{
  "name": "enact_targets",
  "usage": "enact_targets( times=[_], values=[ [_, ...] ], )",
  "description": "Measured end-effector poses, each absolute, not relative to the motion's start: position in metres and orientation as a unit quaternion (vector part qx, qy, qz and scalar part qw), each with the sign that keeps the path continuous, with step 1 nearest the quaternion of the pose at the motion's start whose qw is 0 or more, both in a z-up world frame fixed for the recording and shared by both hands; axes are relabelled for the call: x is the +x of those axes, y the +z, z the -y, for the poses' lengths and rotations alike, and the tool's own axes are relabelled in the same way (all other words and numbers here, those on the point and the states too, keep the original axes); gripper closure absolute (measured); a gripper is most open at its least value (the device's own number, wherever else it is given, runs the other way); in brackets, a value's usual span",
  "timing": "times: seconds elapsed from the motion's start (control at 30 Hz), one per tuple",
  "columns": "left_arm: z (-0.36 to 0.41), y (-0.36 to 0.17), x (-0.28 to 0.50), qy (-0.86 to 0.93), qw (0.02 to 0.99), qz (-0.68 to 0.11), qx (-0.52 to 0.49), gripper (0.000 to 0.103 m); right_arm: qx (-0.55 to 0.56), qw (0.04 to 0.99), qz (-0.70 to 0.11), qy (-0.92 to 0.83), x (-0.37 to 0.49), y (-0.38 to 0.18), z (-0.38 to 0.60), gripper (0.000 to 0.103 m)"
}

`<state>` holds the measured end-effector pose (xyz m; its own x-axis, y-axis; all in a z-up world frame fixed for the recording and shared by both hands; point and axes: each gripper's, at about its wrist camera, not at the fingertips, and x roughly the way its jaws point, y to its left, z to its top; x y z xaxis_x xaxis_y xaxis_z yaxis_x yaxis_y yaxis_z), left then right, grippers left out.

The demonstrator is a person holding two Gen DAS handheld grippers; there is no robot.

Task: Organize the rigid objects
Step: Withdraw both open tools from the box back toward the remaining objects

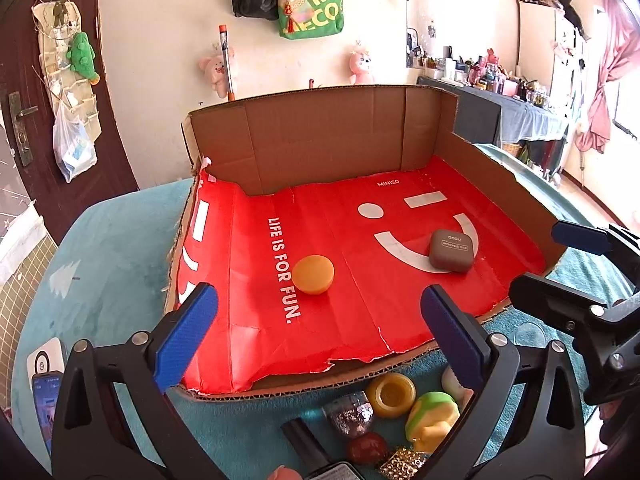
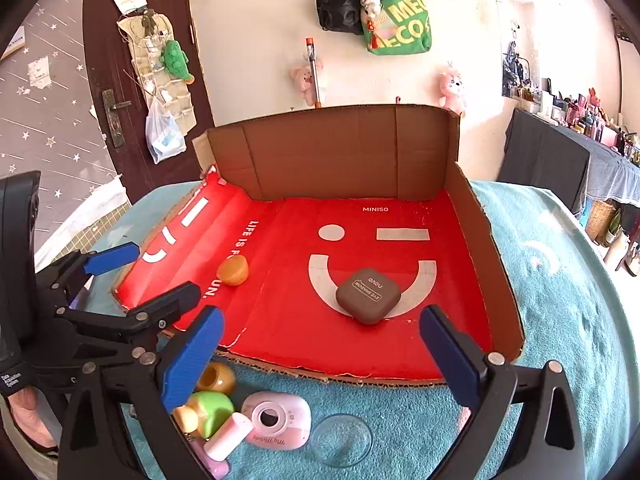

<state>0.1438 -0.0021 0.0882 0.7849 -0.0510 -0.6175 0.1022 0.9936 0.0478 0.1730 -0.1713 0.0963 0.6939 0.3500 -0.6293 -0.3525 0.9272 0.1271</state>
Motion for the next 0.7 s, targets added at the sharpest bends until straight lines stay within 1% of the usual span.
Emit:
enact_targets(
  times=[0.03,0.53,0.7],
  values=[
    [0.003,0.089,0.142,-0.040,0.945,-0.323,0.040,0.000,-0.002,0.921,-0.339,0.192,0.171,0.097,0.172,0.000],
    [0.011,0.097,0.114,-0.033,0.951,-0.301,0.057,0.000,-0.001,0.927,-0.316,0.200,0.143,0.109,0.176,0.000],
    [0.011,0.100,0.106,-0.045,0.951,-0.302,0.048,0.000,-0.002,0.928,-0.312,0.202,0.136,0.110,0.176,0.000]
  ],
)
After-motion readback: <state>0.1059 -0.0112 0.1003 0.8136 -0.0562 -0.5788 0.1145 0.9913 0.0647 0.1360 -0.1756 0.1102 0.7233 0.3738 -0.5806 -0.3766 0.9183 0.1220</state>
